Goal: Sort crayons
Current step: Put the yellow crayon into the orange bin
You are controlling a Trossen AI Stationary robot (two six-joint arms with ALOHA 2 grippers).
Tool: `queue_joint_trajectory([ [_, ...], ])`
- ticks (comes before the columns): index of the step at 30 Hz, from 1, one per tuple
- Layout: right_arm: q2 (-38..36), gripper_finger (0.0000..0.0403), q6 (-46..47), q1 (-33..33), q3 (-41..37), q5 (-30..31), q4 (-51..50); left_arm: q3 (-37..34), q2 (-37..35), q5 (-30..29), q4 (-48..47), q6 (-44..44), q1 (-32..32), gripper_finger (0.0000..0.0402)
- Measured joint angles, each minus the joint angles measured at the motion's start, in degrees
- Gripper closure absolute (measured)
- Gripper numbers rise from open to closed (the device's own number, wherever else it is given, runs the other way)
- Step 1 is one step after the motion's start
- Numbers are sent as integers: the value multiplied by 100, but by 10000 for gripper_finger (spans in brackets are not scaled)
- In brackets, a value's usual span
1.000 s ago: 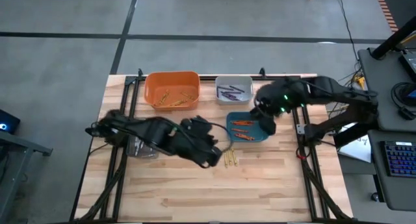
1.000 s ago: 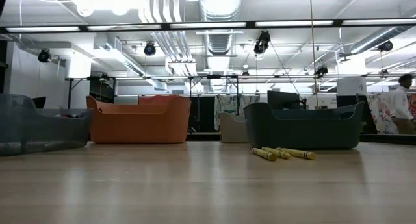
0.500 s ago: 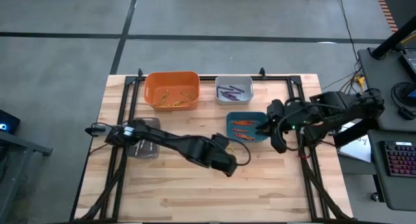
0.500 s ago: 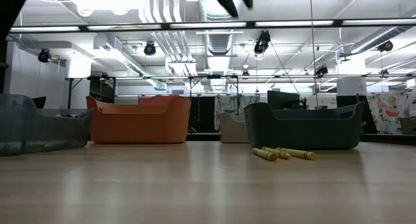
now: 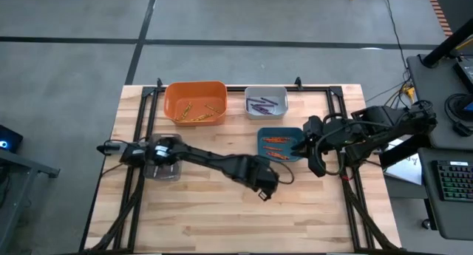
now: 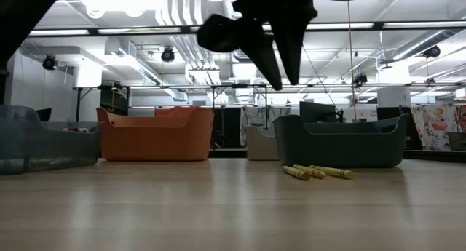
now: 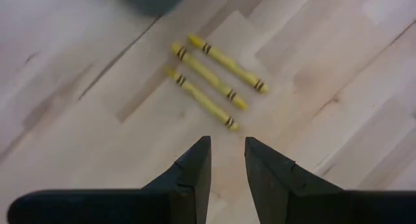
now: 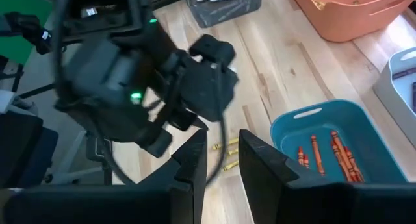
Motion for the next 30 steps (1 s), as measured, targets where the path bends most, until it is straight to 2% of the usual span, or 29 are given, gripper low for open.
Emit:
queue_joint_trajectory([
  [5, 0, 319, 0, 0, 0, 0, 0, -199, 0, 85, 496, 277, 207, 326],
  [10, 0, 323, 0, 0, 0, 0, 0, -569, -16, 449, 1162, 465, 265, 326],
  [14, 0, 325, 6, 0, 0, 1, 1, -1000, -145, 545, 1178, 410, 234, 326],
  [18, 0, 321, 48, 0, 0, 13, 0, -1721, -692, 540, 1089, 394, 149, 326],
  [21, 0, 322, 46, -2, -8, 164, 0, -2680, -1400, 473, 1345, 356, 138, 326],
  [23, 2, 324, 45, -2, -21, 261, -2, -3528, -1969, 461, 1924, 324, 165, 326],
  [25, 2, 326, 44, -2, -26, 316, 1, -4421, -2484, 503, 2904, 50, 202, 326],
  [27, 2, 327, 44, -4, -28, 324, -2, -5255, -2859, 481, 4056, -696, 228, 326],
  [30, 2, 327, 46, -4, -28, 381, -2, -6149, -2994, 348, 5771, -1773, 209, 326],
])
